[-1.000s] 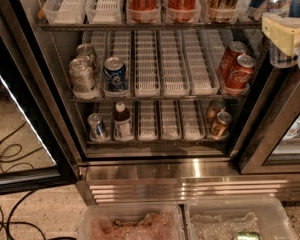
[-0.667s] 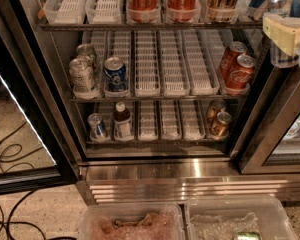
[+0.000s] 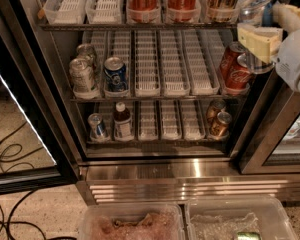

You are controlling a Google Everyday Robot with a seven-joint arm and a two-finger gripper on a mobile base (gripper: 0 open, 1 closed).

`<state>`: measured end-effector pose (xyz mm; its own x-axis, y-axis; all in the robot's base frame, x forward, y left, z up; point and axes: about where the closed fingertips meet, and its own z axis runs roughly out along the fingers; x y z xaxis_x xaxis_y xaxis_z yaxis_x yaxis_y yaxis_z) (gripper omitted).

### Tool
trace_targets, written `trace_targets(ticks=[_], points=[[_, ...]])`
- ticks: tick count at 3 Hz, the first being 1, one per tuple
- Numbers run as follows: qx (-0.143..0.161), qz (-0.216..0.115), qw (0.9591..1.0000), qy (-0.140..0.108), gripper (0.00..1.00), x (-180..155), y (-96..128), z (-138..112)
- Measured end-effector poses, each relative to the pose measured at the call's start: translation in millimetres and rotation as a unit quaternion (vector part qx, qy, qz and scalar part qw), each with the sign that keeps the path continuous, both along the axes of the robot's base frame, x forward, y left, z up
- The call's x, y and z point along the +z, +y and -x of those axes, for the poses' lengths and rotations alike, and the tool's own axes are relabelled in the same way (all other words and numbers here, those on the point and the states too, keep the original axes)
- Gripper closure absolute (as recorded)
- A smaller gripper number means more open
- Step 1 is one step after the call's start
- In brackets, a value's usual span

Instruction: Pick redbull can from top shelf of fridge

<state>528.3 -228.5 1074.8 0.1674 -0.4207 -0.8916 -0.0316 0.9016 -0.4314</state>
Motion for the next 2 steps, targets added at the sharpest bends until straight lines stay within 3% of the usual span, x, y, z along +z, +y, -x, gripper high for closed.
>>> trace_targets(ticks=[1, 2], points=[[0.022, 0.012, 0.9994, 0.024, 1.00, -26.3, 15.3, 13.4], [0.025, 0.014, 0.9982, 0.052, 1.00, -57.7, 18.3, 40.5]])
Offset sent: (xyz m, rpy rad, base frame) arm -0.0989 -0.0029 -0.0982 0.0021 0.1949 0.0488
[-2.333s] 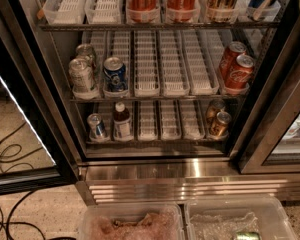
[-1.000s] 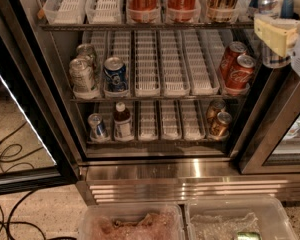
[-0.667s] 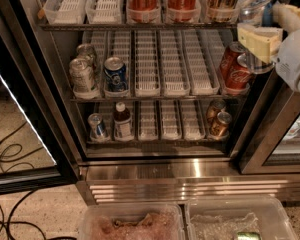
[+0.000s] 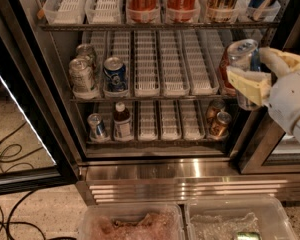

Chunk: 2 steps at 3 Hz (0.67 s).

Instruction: Pick redbull can from top shelf of fridge

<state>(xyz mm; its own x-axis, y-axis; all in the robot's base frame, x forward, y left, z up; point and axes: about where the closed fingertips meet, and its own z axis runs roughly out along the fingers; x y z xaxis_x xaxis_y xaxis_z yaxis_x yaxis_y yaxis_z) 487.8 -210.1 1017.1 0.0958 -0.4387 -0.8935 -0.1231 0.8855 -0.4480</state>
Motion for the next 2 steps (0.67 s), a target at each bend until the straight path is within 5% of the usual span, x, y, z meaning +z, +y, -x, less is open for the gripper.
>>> trace_targets(ticks=[2], points=[[-0.030, 0.000, 0.9979, 0.058, 1.00, -59.8, -6.9, 71.9]])
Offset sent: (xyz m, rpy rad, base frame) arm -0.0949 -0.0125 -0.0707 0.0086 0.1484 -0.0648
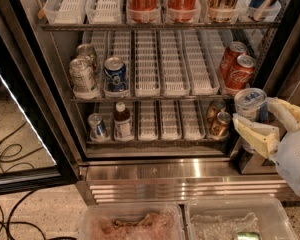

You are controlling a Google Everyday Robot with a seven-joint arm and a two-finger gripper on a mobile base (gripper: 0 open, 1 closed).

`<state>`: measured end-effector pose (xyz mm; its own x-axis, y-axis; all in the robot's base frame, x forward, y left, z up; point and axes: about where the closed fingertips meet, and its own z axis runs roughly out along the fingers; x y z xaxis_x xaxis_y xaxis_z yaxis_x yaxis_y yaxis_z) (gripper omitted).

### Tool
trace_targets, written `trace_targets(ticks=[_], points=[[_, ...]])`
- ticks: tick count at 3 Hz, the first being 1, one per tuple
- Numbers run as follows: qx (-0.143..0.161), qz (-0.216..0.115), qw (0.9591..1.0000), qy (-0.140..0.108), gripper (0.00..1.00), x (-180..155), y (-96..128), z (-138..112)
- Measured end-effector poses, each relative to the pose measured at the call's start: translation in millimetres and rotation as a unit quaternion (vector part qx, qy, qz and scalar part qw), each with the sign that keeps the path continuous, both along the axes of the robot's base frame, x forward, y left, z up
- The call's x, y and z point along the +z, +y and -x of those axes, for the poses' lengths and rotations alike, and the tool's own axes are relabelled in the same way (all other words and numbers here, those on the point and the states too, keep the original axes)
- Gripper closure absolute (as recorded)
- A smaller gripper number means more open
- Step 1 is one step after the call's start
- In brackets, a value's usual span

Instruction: Pick redbull can from top shelf of fridge

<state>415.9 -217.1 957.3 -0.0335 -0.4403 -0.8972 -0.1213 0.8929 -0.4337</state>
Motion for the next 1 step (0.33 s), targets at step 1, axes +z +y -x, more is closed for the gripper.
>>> trace_targets(ticks=[1], points=[[0.000, 0.000, 1.0000, 0.000, 1.00, 0.0, 0.0, 0.0]])
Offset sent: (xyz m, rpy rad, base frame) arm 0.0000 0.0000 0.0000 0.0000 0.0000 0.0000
